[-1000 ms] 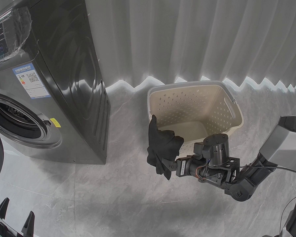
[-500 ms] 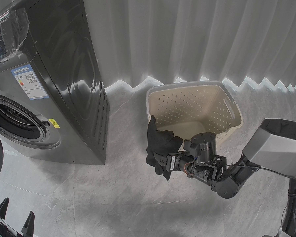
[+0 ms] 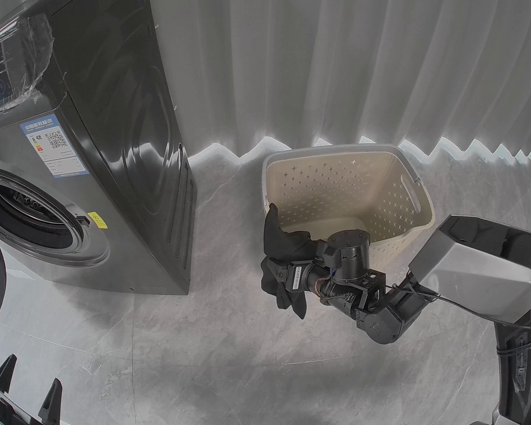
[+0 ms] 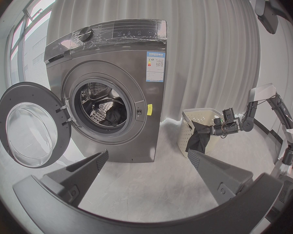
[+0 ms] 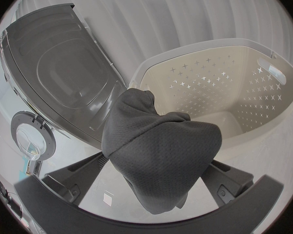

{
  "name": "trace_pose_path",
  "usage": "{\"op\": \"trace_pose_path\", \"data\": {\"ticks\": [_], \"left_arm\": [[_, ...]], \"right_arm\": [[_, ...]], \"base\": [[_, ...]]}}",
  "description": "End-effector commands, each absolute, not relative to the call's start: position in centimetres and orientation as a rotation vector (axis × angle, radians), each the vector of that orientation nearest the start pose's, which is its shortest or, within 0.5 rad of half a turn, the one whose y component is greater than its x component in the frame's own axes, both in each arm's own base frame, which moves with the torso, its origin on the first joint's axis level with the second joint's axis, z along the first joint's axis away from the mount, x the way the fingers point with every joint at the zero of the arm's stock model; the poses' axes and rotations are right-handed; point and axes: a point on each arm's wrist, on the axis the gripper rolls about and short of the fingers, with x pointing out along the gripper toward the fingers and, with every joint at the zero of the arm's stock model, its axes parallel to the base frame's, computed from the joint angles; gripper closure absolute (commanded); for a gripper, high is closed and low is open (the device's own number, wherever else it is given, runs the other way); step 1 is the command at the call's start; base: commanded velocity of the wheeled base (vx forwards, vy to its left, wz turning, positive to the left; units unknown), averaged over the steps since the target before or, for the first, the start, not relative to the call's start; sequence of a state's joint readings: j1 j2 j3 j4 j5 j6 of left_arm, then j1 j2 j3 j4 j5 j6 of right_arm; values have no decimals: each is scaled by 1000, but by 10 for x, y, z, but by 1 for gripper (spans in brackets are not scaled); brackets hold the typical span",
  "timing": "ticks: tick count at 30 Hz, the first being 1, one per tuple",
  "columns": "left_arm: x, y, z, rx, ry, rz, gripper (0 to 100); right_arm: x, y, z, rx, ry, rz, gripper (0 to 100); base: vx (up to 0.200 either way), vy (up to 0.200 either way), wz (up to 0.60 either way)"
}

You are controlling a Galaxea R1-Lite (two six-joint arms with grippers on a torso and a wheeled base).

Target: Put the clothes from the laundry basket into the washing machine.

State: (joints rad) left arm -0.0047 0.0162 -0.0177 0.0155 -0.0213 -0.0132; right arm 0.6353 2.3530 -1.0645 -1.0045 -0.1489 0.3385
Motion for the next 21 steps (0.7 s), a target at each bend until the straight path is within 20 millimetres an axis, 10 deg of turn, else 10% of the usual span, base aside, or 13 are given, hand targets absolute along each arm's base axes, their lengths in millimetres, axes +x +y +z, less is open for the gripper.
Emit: {"op": "trace_pose_path", "data": {"ticks": [1, 7, 8, 21], "left_arm": [[-23, 0, 75, -14, 12, -26, 0], [-23, 0, 75, -14, 12, -26, 0], [-23, 0, 75, -14, 12, -26, 0], [-23, 0, 75, -15, 12, -26, 0]], "right_arm": [[353, 256, 34, 222, 337, 433, 0], [354, 260, 35, 232, 320, 441, 0], [354, 262, 35, 234, 314, 444, 100], [337, 268, 39, 243, 290, 483, 100]], "base": [[0, 0, 0], [0, 0, 0], [0, 0, 0], [0, 0, 0]]}}
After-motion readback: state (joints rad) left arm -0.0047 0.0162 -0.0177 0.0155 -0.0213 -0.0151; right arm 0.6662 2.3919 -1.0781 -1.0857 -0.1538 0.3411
